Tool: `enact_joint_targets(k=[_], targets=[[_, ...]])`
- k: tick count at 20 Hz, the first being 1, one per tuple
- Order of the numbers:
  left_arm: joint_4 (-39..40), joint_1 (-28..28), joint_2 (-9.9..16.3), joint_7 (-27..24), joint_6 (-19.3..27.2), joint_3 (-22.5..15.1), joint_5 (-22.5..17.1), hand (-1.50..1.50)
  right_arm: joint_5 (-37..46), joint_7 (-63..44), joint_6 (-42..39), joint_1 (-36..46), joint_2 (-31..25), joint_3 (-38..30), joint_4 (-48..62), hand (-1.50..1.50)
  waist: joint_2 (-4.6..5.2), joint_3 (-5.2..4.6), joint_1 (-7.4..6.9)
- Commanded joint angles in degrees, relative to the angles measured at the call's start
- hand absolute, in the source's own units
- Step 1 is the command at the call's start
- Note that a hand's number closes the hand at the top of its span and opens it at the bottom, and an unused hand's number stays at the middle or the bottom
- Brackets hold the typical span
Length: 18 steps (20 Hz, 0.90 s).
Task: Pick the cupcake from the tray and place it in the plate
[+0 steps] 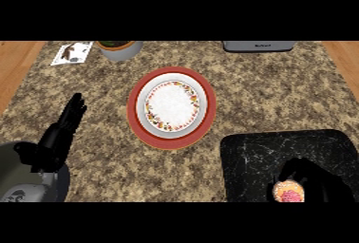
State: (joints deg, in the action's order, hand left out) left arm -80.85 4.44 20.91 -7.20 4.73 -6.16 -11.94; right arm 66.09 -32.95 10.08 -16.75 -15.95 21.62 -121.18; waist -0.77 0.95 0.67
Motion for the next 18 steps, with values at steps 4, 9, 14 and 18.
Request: enact_joint_targets(k=[4, 9, 14, 18], targets=[[4.1, -1.5, -0.6, -0.9, -0.2, 0.3, 1.8, 0.0, 11.2, -4.4, -2.7, 3.3, 3.1, 6.1, -9.5, 1.5, 0.69, -1.03, -0.37], [3.8, -2.3, -0.9, -1.6, -1.3, 1.1, 2.0, 0.0, 11.1, -7.6, -8.6, 12.5, 7.9, 7.3, -8.0, 1.5, 0.78, -1.02, -0.94], [5.4, 2.3, 0.3, 1.4, -3.7, 3.4, 0.1, 0.0, 8.1, -8.6, -13.3, 23.2, 12.7, 4.9, -1.0, 1.5, 0.93, -1.0, -0.87], [0.9, -0.2, -1.5, 2.2, -1.3, 1.0, 2.3, 0.0, 7.3, -10.7, -8.4, 33.8, 15.8, 5.9, 14.6, 1.5, 1.1, -0.97, -2.16]])
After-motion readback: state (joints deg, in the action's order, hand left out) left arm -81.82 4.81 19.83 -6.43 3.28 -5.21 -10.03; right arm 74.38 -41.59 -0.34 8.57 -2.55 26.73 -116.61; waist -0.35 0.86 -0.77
